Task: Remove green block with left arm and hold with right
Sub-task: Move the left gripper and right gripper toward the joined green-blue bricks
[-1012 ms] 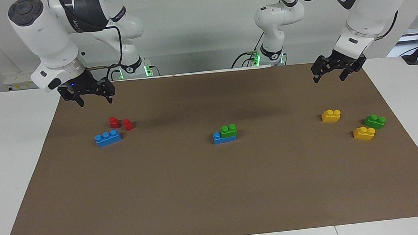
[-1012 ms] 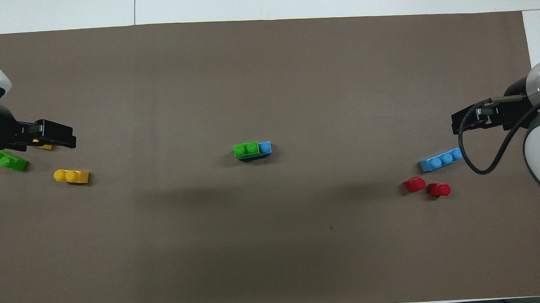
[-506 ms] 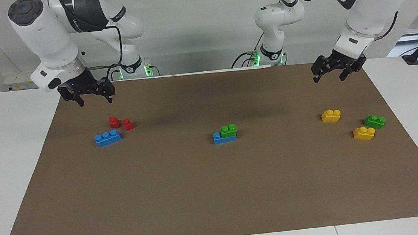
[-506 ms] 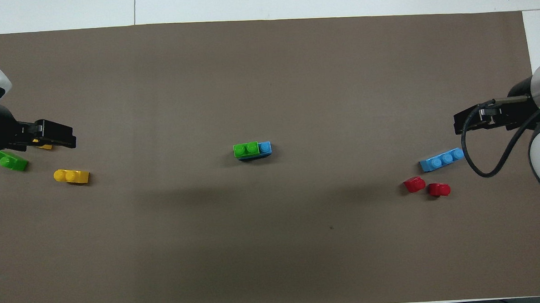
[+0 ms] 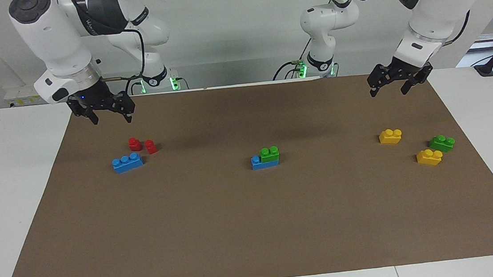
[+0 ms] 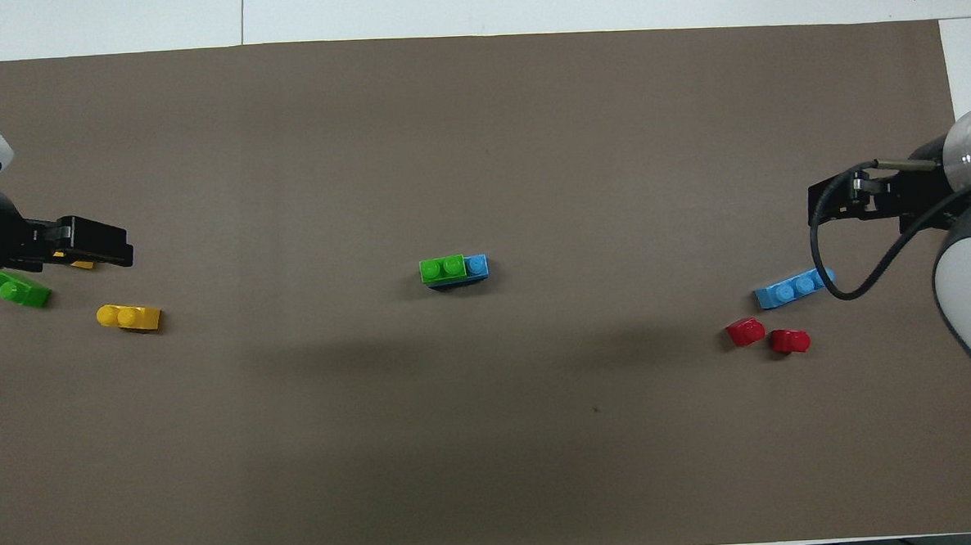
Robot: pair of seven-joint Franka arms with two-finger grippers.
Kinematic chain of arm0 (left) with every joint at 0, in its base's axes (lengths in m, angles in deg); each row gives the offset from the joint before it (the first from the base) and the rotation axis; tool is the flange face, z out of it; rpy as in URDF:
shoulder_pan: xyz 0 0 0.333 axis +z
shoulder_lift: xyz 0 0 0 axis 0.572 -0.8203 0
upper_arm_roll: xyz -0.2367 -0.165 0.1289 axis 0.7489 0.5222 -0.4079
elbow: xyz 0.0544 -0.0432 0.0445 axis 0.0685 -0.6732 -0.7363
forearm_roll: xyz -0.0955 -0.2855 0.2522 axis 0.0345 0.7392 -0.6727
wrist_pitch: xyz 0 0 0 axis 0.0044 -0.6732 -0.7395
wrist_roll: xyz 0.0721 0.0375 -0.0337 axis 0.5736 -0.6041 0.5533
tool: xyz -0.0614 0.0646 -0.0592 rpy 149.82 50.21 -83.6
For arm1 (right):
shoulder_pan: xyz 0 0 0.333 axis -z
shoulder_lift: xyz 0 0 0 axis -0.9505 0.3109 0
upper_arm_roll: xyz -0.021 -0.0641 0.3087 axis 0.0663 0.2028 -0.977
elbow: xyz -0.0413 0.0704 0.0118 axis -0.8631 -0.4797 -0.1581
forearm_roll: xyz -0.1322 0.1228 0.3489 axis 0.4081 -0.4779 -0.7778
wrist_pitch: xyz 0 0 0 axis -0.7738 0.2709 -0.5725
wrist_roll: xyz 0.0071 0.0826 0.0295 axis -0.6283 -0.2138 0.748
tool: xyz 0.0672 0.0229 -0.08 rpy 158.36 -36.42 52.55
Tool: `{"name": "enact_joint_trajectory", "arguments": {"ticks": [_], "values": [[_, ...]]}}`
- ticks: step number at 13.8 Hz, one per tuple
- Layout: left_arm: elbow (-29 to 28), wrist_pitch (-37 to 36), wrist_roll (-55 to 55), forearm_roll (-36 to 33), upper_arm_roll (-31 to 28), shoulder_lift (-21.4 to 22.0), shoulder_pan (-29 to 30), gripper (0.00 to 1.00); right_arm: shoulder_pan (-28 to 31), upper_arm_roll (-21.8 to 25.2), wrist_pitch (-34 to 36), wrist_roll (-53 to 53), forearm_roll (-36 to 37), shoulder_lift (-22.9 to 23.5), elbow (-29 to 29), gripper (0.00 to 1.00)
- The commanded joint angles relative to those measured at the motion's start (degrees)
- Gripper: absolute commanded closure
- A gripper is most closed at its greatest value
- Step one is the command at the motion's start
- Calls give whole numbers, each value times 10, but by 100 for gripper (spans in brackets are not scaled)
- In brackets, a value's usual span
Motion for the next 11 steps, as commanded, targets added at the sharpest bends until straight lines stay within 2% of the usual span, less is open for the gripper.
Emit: {"name": "enact_joint_trajectory", "arguments": {"ticks": [1, 3, 7, 9, 11], "values": [[-11, -5, -4, 7, -3, 20, 4, 0, -33, -2, -42, -162, -44, 26, 9, 6], [-19, -6, 2, 7, -2, 25, 4, 0, -48, -2, -76, -266, -74, 49, 9, 6], [-68, 15, 133, 13, 3, 47, -22, 0, -97, -2, -147, -450, -161, 103, 13, 7], [-81, 38, 240, 28, 4, 52, -42, 0, -113, -2, -188, -505, -222, 120, 29, 8], [-90, 64, 395, 56, 4, 53, -65, 0, -127, -2, -239, -555, -253, 125, 56, 8]]}}
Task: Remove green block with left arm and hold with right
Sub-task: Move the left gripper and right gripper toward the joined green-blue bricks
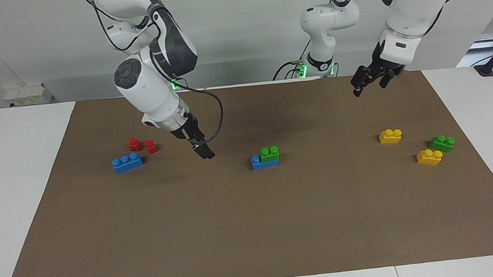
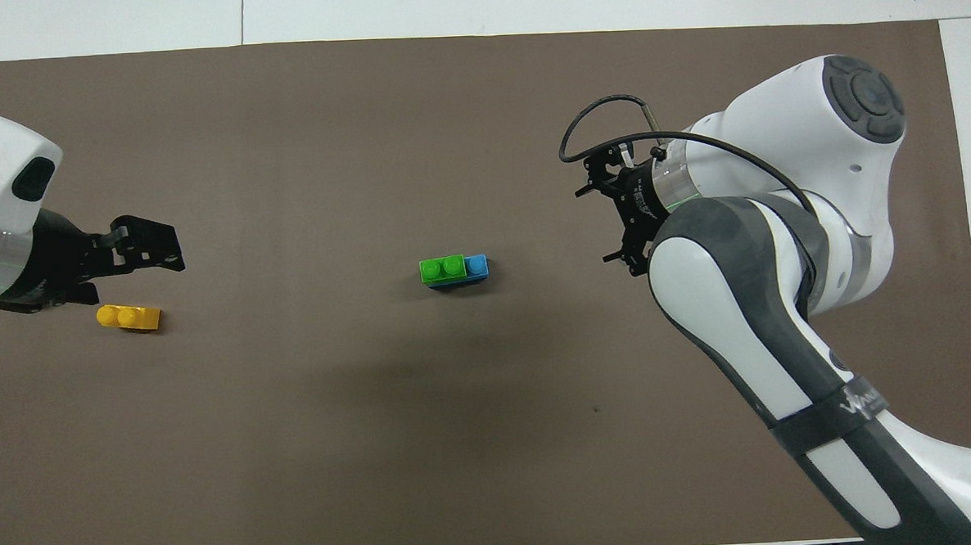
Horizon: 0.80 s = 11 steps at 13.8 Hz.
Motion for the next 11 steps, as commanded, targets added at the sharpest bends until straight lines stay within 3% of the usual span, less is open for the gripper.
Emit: {"name": "enact_joint_trajectory", "arguments": {"ticks": [1, 4, 8, 11], "values": [[-46, 61, 194, 24, -5, 27, -42, 0, -15, 1, -68, -64, -37, -2, 41, 8], [-96, 164, 436, 23, -6, 34, -107, 0, -41, 1, -108, -87, -49, 25, 44, 8], [-137, 191, 518, 23, -6, 35, -142, 0, -63, 1, -140, -91, -76, 61, 42, 8], [-141, 226, 627, 23, -6, 8, -155, 0, -77, 1, -157, -91, -76, 77, 43, 8]]}}
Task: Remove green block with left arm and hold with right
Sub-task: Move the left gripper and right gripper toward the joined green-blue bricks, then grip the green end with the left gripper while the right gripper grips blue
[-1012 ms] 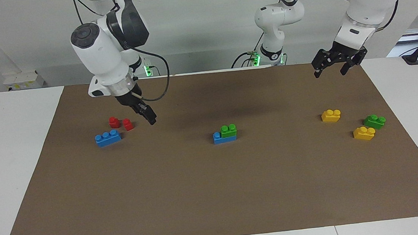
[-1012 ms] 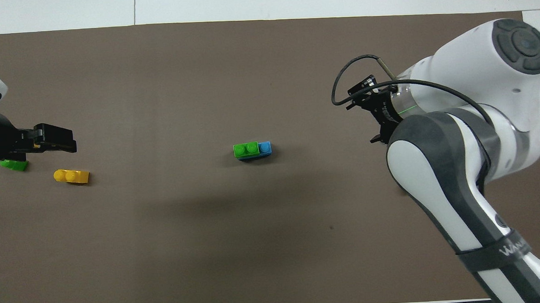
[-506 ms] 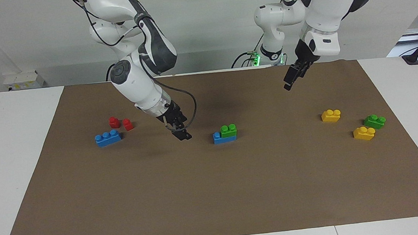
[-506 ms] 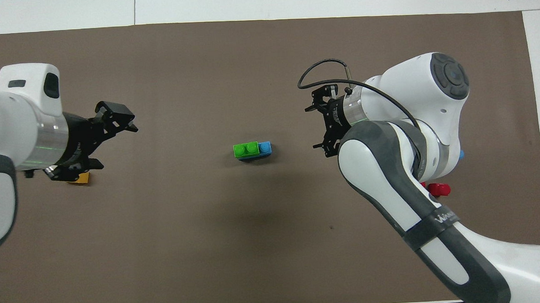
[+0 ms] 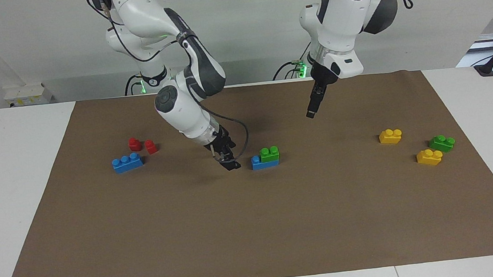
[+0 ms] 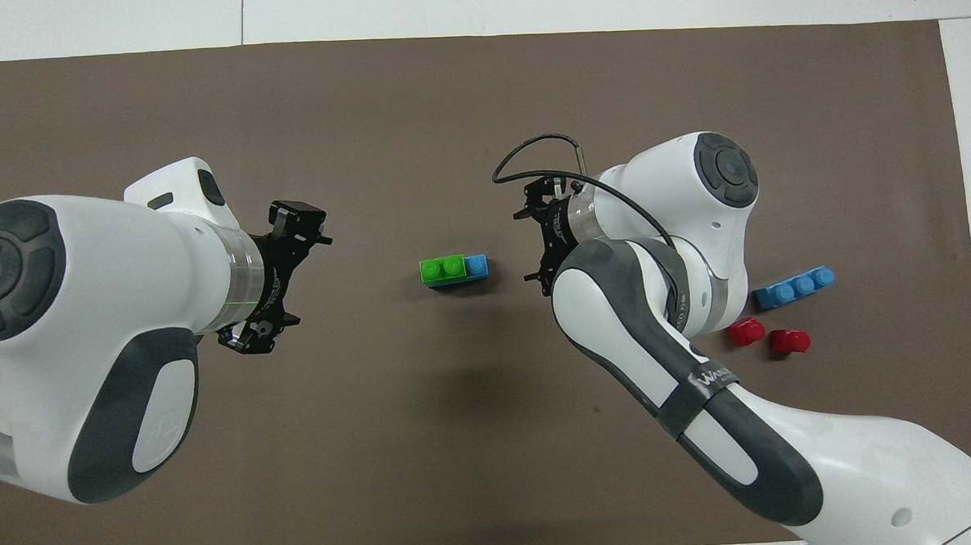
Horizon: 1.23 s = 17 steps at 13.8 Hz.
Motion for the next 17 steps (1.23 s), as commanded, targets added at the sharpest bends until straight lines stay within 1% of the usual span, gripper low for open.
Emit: {"name": "enact_joint_trajectory", "arguments": {"ticks": [1, 3, 4, 5, 7, 10, 13, 15, 16, 17], "values": [[-19, 48, 125, 9, -9, -13, -23, 0, -9, 1, -22, -5, -15, 13, 0, 8], [-19, 79, 227, -14, -9, -40, -46, 0, -13, 1, -34, -4, -28, 24, 0, 8], [-17, 82, 274, -48, -9, -55, -60, 0, -29, 1, -47, -4, -33, 32, 0, 7], [-18, 88, 320, -68, -9, -61, -71, 0, -35, 1, -59, -4, -34, 39, 0, 7], [-19, 108, 346, -70, -8, -75, -72, 0, -38, 1, -76, -4, -34, 54, -3, 7], [-16, 111, 358, -72, -8, -93, -81, 0, -56, 1, -105, -3, -55, 65, -4, 7], [-9, 121, 447, -90, -9, -133, -106, 0, -68, 1, -132, -2, -55, 78, -5, 8], [-10, 134, 487, -93, -9, -137, -114, 0, -71, 1, -143, 0, -55, 87, -4, 13], [-10, 138, 499, -101, -9, -141, -117, 0, -69, 1, -144, 0, -55, 90, -4, 19], [-10, 145, 519, -108, -9, -152, -124, 0, -69, 1, -145, 1, -56, 90, -3, 27]]}}
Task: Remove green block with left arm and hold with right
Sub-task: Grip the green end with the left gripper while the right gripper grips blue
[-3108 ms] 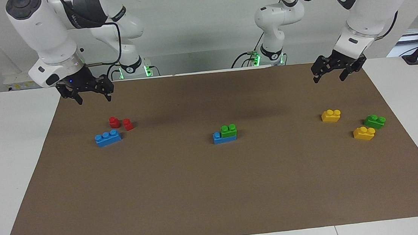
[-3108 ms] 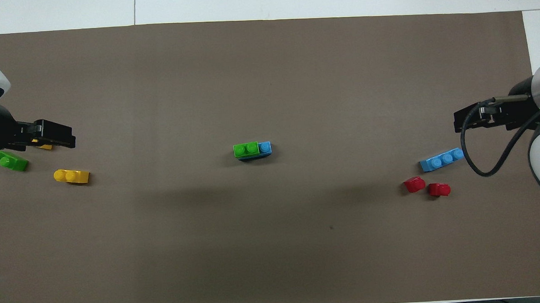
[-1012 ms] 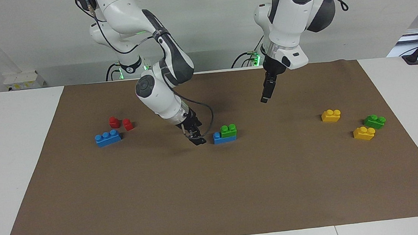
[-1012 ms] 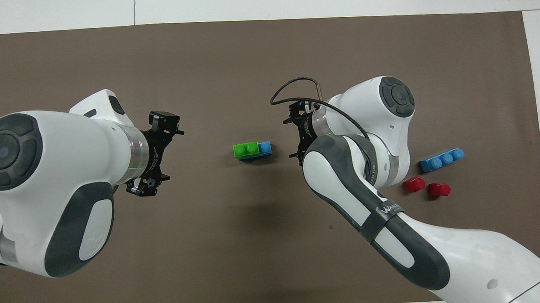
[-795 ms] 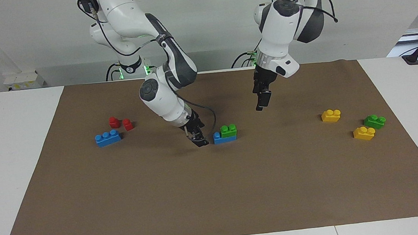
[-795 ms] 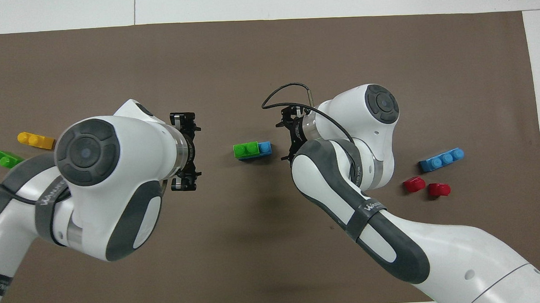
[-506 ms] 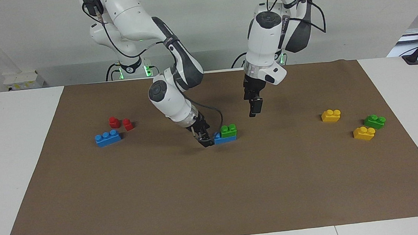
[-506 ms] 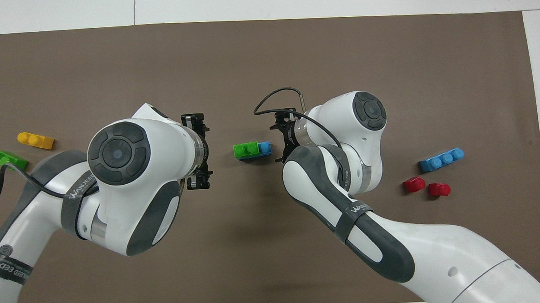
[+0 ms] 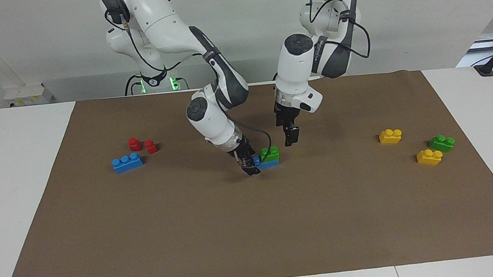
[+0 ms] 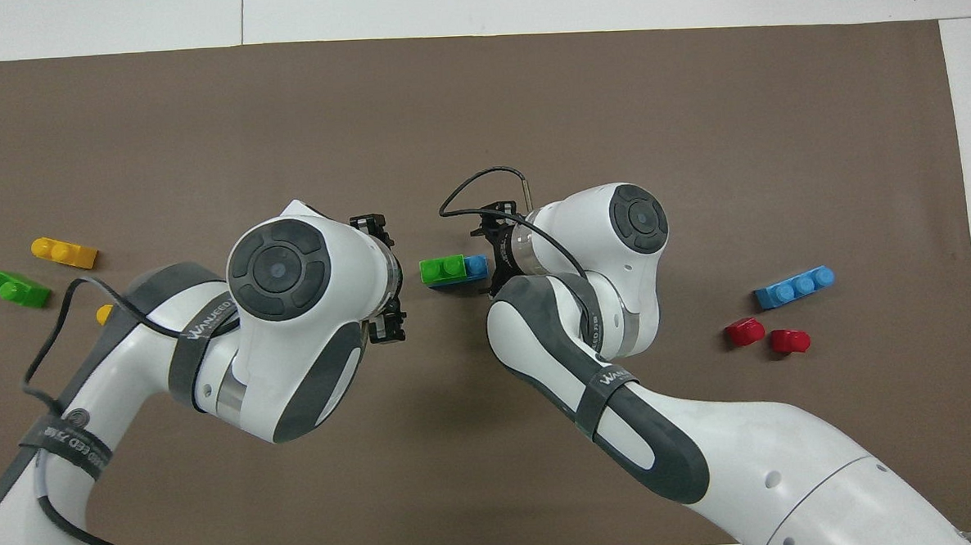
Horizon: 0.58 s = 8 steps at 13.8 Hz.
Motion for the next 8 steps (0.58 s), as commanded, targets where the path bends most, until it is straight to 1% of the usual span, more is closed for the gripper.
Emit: {"name": "enact_joint_trajectory", "arguments": {"ticks": [1, 2, 3, 4, 5, 8], "values": [[4, 20, 60, -32, -9, -20, -20, 0, 0, 1, -15, 1, -15, 8, -2, 35], [5, 28, 80, -42, -9, -29, -26, 0, 2, 1, -15, 1, -19, 8, 0, 44], [13, 31, 95, -48, -10, -44, -33, 0, 3, 1, -15, 1, -22, 8, 1, 58], [26, 32, 105, -63, -9, -65, -34, 0, 5, 1, -16, 1, -26, 8, 3, 76], [40, 36, 117, -75, -9, -83, -34, 0, 7, 1, -15, 1, -26, 8, 3, 100], [43, 40, 122, -78, -9, -87, -34, 0, 9, 1, -15, 6, -26, 7, 5, 100]]}}
